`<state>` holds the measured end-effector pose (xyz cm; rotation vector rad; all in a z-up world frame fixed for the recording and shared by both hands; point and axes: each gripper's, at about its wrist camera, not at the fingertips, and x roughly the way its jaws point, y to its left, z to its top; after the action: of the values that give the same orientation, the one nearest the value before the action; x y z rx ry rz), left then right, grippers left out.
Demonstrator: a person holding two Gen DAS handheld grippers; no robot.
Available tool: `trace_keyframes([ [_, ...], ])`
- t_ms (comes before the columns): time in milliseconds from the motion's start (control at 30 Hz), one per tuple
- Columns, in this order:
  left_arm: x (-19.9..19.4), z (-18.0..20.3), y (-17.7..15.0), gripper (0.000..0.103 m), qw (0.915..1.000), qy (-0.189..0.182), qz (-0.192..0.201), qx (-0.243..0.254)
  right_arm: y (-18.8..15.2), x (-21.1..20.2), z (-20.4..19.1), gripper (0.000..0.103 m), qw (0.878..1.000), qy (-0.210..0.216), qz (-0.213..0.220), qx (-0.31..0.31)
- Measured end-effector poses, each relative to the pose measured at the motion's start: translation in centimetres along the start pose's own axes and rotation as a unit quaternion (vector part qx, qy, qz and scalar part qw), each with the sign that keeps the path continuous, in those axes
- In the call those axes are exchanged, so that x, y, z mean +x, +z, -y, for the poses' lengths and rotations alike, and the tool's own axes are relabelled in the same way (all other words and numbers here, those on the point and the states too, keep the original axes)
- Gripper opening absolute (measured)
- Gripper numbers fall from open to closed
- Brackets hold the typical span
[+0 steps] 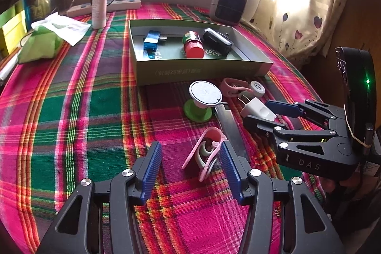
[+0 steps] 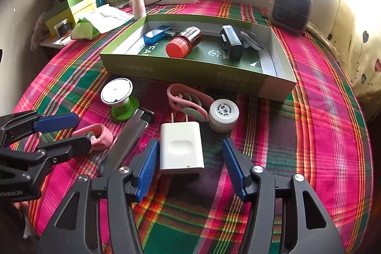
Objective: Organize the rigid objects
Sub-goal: 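Close the left gripper on the pink clip while the right gripper grasps the white charger plug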
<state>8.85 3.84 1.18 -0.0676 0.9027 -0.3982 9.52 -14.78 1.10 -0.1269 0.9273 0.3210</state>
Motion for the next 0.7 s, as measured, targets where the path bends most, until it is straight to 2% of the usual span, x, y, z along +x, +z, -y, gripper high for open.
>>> trace_keyframes([
  [400,0.8,1.0,0.5,0.051,0.9992,0.032,-0.004,0.025,-0.2,-0.1,0.2,0.055,1.000,0.002,0.007,-0.004],
  [567,1.2,1.9,0.6,0.051,0.9974,0.055,-0.005,0.045,-0.3,-0.2,0.4,0.052,1.000,0.002,0.011,-0.002],
  [700,1.3,1.8,0.7,0.051,0.9972,0.062,-0.002,0.042,-0.3,-0.3,0.5,0.050,1.000,0.004,0.012,0.000],
])
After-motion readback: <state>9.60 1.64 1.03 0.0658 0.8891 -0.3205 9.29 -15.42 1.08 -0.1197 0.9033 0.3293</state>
